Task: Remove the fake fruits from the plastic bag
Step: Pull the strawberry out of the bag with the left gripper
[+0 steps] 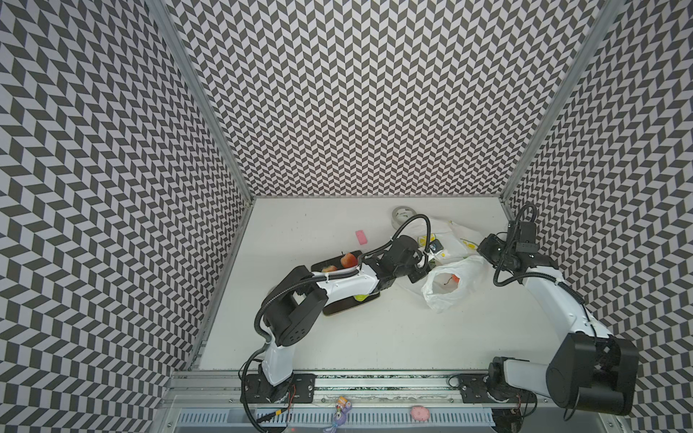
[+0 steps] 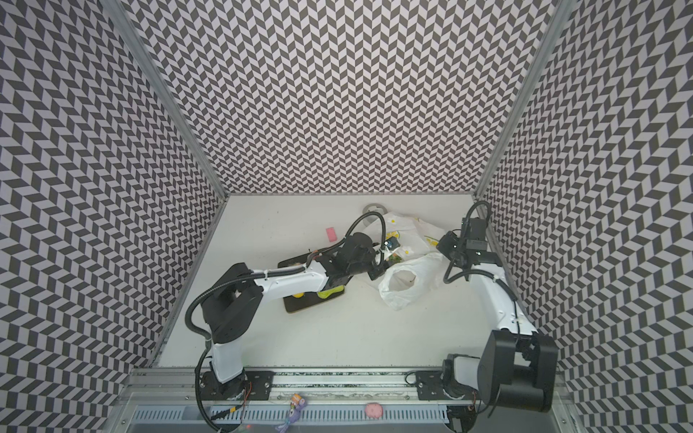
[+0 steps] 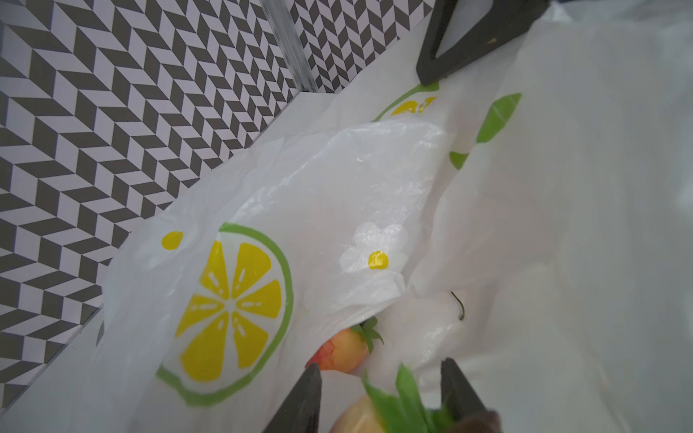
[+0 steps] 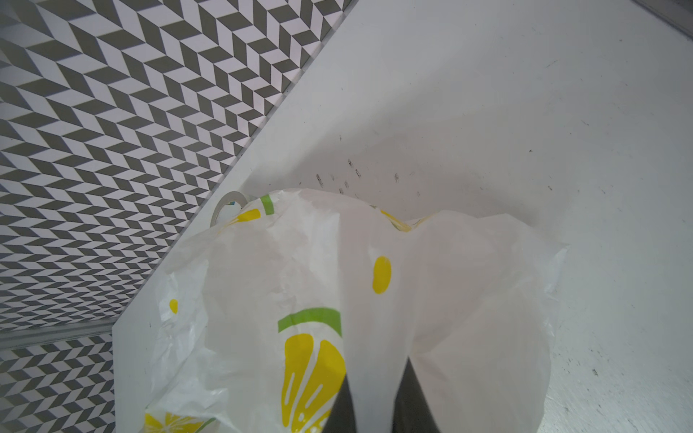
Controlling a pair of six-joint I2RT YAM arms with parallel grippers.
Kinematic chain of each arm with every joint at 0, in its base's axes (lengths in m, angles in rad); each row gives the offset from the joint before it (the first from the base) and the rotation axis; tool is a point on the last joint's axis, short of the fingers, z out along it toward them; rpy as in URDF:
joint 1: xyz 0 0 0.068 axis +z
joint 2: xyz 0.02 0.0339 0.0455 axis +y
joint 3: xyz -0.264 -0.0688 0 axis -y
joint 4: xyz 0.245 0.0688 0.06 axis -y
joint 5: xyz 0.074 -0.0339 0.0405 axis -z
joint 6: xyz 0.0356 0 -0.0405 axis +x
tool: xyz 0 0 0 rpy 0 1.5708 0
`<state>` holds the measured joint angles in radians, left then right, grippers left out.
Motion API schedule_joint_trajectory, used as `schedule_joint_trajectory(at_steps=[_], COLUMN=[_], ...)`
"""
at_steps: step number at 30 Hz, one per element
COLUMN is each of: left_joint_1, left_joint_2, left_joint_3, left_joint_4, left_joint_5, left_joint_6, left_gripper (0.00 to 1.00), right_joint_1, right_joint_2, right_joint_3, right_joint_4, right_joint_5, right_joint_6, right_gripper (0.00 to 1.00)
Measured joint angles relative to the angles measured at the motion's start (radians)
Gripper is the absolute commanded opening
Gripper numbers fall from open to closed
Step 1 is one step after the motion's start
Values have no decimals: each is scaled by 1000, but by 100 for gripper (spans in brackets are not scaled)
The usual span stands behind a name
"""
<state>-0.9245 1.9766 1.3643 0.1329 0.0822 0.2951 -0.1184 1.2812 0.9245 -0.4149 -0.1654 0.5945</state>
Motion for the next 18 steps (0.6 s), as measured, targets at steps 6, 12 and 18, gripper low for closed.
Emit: schedule_joint_trajectory(at_steps=[6,12,18], left_joint_1=[10,30,45], left_joint_2=[180,286,347], left_joint_3=[176,307,407], left_joint_4=[-40,-121,-197], left_joint_5=[-58,-115,-169], left_joint_6=[-1,-18,-31], left_gripper=[58,68,75], right_joint_1=[0,0,0], right_joint_2=[0,-16,-26], right_joint_3=[-1,-1,-1], right_joint_4=[-2,-10,-12], right_joint_5=[-16,-19,-19], right_joint_6=[0,-3,-3], right_gripper=[13,13,13])
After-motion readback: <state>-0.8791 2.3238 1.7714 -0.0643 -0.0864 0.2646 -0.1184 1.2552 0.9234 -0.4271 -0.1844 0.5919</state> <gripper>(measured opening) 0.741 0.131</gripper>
